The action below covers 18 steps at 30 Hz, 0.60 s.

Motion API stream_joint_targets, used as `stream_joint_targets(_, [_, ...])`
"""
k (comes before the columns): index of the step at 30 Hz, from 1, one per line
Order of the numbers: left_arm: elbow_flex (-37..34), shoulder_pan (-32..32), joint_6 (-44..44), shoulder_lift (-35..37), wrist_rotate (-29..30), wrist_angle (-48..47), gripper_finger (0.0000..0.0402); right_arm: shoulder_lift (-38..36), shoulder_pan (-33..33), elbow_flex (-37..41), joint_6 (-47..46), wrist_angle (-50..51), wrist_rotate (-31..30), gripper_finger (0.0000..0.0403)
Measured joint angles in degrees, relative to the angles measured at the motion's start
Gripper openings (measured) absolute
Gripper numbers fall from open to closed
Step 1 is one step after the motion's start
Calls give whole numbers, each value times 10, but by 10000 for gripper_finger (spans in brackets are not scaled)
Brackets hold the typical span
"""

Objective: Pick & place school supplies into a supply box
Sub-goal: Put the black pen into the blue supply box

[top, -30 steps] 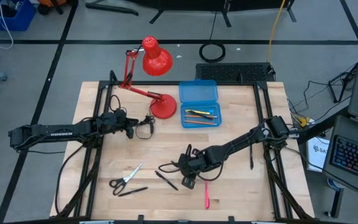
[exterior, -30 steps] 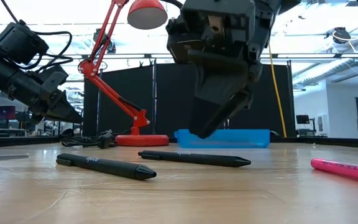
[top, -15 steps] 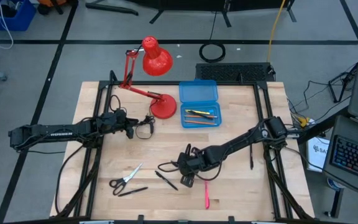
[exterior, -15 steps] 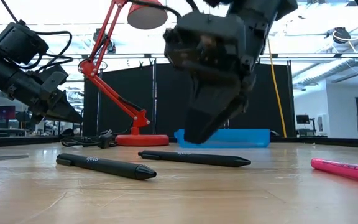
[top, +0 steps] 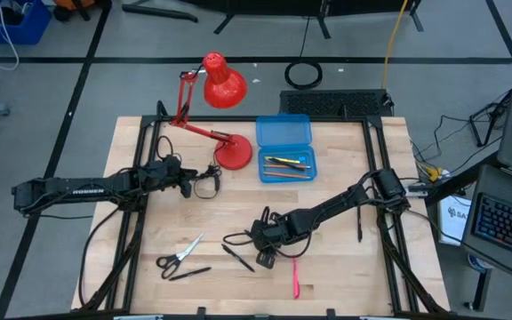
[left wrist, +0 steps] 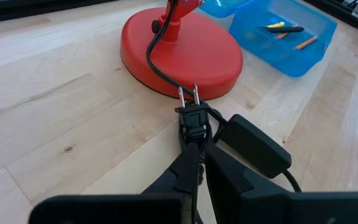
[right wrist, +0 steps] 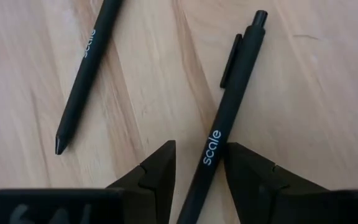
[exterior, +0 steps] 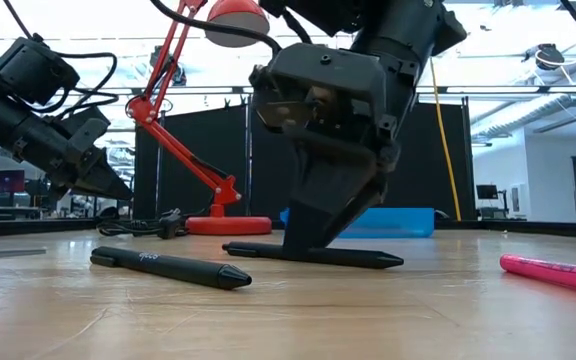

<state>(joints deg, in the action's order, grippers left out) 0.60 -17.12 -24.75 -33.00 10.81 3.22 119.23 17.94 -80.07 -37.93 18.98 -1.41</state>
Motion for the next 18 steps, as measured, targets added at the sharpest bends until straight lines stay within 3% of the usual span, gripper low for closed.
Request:
stream_joint_targets(10, [0, 0, -2, 0, 1, 0, 31, 2, -5, 2, 16, -5, -4, 120])
stream_joint_targets(18, [0, 0, -2, 0, 2, 0, 31, 3, -8, 2, 33, -4, -17, 40])
